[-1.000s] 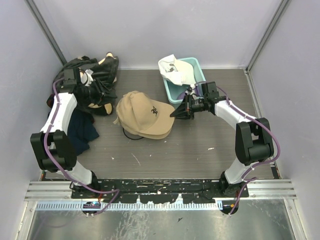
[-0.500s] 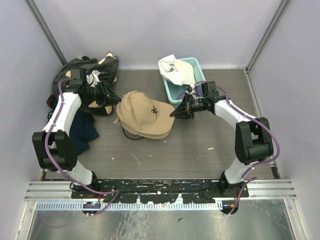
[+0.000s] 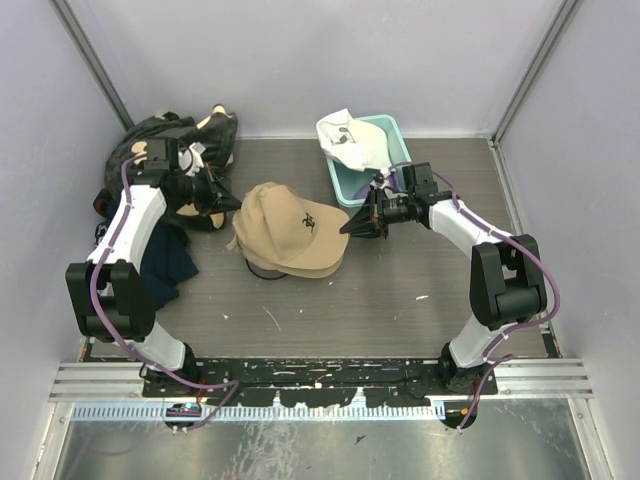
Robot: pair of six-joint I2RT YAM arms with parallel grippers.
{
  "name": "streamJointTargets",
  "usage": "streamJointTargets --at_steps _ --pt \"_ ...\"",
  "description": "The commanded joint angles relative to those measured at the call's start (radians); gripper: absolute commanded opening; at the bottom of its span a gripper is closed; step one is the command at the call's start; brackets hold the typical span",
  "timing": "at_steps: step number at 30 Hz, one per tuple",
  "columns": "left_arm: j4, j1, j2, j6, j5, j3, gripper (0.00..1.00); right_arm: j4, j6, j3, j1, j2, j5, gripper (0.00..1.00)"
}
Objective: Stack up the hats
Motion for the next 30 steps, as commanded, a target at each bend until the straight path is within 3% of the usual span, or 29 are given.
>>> streamJointTargets --at_steps 1,10,26,30 --pt "-0.080 0.001 -0.012 0.080 -0.080 -0.039 0.00 0.000 -0.002 -0.009 0.001 -0.001 0.045 0.01" --pt "-0.137 0.005 0.013 0.142 -0.208 -0.094 0.00 0.032 0.021 -0.032 -0.003 -0.013 0.055 0.01" --pt "-0.172 0.004 0.089 0.174 -0.263 -0.091 0.00 0.017 0.000 -0.040 -0.008 -0.022 0.077 0.02" --pt "-0.205 0.005 0.093 0.183 -0.246 -0.032 0.00 0.008 0.000 -0.030 -0.007 -0.048 0.096 0.29"
